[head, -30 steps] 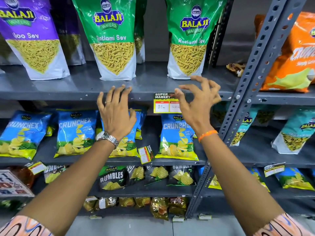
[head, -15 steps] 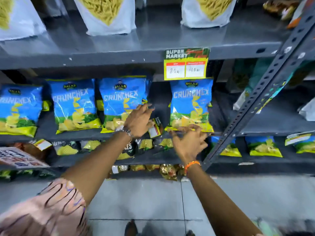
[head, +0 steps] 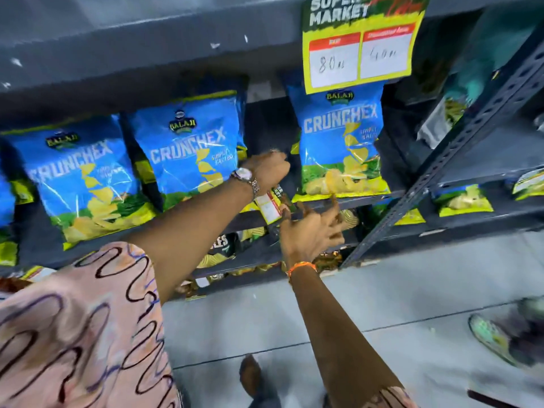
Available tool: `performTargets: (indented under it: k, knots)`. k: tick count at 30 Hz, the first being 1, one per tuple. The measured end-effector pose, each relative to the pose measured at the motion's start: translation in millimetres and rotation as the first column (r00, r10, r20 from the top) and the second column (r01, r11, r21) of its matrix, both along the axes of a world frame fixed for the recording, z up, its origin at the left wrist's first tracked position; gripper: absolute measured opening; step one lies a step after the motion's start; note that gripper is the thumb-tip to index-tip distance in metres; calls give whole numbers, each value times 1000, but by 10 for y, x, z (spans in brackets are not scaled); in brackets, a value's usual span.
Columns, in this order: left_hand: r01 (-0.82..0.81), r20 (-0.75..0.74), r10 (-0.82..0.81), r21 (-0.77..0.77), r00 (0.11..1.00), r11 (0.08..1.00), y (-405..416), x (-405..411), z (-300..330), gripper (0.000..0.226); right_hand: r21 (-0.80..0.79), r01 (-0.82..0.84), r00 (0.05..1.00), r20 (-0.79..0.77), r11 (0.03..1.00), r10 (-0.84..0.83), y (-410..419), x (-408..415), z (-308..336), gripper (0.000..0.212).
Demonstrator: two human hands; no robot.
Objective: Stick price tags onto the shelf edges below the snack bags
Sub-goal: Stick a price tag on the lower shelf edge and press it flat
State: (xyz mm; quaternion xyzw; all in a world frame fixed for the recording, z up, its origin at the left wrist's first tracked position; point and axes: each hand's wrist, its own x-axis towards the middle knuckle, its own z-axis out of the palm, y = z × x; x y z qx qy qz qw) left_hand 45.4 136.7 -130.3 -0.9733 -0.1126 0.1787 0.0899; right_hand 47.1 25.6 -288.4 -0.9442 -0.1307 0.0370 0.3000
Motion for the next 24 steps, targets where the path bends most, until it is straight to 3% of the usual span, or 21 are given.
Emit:
performTargets:
  k: [3, 7, 10, 12, 16, 20, 24]
  knots:
    - [-62, 79, 65, -43, 995, 997, 53, -35, -194, 19, -4, 24, 999, -22, 1000, -25, 26, 22, 19, 28]
    - [-247, 136, 284, -236, 949, 940, 138, -24, -295, 36, 43, 47, 999, -29, 998, -46, 25, 40, 78, 23]
    - [-223, 164, 286, -324, 944, 920, 167, -40, -232, 45, 98, 68, 997, -40, 993, -64, -18, 60, 156, 22]
    - [-174, 213, 249, -317, 945, 932, 155, -72, -167, 38, 182, 59, 996, -75, 982, -46, -97, 119, 236, 18]
    - [-108, 351, 211, -291, 912, 951, 120, -195, -37, 12, 336, -22, 985, -155, 942, 78, -341, 394, 518, 17]
    - [-134, 448, 303, -370, 841, 919, 52, -380, 45, 17, 393, -156, 964, -137, 906, 226, -567, 724, 923, 21]
    - [-233, 471, 440, -436, 764, 869, -102, -520, 87, 18, 307, -344, 920, -77, 887, 384, -636, 933, 1245, 23]
